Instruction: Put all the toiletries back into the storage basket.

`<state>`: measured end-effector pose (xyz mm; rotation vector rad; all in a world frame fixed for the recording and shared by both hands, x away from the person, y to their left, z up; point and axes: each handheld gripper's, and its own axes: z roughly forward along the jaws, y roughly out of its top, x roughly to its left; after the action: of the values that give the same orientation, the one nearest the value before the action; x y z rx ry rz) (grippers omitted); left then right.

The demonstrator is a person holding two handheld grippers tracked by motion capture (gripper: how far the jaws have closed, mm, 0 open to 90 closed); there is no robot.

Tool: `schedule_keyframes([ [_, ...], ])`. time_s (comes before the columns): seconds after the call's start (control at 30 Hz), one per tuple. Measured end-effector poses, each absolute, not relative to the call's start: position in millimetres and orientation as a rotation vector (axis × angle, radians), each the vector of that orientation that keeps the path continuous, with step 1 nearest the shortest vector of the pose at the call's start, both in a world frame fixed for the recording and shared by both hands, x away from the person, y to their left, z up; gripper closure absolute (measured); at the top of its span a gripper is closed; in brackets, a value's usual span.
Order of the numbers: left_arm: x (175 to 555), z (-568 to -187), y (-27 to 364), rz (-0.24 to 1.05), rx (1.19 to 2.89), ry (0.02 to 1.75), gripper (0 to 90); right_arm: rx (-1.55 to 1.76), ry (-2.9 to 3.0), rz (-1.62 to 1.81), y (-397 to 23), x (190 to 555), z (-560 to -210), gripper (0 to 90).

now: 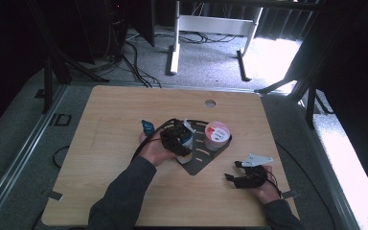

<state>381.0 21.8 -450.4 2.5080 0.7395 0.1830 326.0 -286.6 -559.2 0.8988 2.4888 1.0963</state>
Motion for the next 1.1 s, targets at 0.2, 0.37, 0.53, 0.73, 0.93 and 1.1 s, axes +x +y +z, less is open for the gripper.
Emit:
schedule_keyframes([
  [0.2, 384.5, -453.0, 19.7, 0.180, 2.501, 0.762, 54.9, 0.899, 2.489, 1.096, -286.6, 326.0, -559.2, 29.5],
  [0.37, 386.4, -453.3, 17.1, 0.181, 2.488, 0.768, 54.9, 0.899, 2.489, 1.097, -286.6, 326.0, -559.2, 29.5],
  [0.53, 388.3, -453.3, 13.7, 0.190, 2.486, 0.775, 55.0, 0.900, 2.489, 1.098, -286.7, 326.1, -559.2, 29.5],
  [0.73, 390.9, -452.1, 9.9, 0.205, 2.485, 0.778, 55.0, 0.899, 2.489, 1.098, -286.7, 326.1, -559.2, 29.5],
  [0.93, 393.7, -449.4, 8.2, 0.218, 2.494, 0.776, 55.0, 0.899, 2.490, 1.099, -286.8, 326.2, -559.2, 29.5],
  [1.1, 396.0, -447.9, 5.3, 0.213, 2.484, 0.784, 54.9, 0.899, 2.490, 1.100, -286.8, 326.2, -559.2, 29.5],
])
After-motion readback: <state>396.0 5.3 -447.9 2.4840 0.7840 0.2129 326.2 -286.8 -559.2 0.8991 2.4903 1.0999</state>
